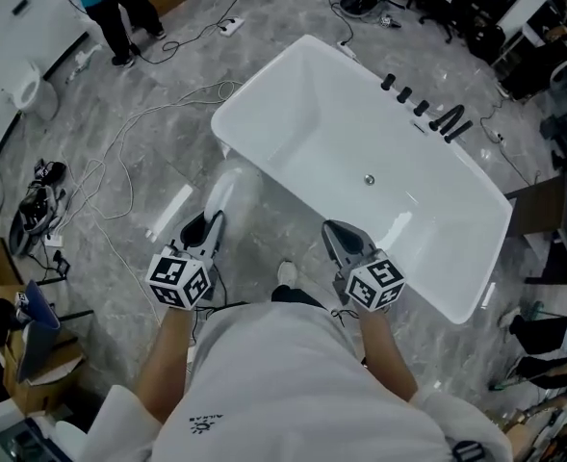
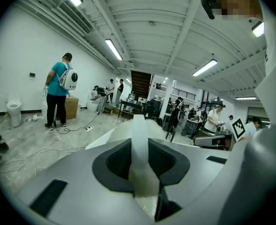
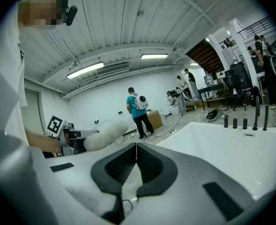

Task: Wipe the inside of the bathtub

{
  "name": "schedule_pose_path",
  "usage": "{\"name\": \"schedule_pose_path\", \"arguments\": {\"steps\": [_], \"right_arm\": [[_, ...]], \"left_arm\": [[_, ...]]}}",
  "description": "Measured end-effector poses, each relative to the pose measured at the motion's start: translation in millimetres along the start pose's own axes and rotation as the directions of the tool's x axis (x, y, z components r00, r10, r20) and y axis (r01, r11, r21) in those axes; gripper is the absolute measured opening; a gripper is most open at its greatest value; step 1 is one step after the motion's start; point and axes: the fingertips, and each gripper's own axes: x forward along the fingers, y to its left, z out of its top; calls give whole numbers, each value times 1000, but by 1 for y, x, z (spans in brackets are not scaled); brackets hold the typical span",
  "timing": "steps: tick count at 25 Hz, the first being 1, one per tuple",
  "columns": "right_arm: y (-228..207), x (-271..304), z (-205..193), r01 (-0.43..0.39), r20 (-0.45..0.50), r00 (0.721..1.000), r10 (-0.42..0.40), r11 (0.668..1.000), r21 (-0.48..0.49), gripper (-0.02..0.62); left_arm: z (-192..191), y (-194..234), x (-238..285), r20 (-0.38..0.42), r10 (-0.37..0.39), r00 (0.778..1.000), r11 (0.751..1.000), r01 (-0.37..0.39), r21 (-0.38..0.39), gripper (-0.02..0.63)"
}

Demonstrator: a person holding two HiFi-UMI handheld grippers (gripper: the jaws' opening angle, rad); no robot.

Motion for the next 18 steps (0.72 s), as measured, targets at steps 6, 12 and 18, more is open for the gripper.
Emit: {"name": "schedule_pose_path", "arguments": {"steps": [6, 12, 18], "right_arm": [[-29, 23, 7, -82, -38, 996, 82, 997, -9, 20], [-42, 43, 8, -137, -70, 988, 137, 991, -3, 20], [-45, 60, 6, -150, -108, 983, 150, 989, 6, 20]], "left_arm": [[6, -1, 22, -15, 59, 998, 998, -59, 7, 91], [2, 5, 38, -39, 83, 996, 997, -83, 3, 91], [-2, 32, 50, -26, 116, 993, 989, -118, -88, 91]]}}
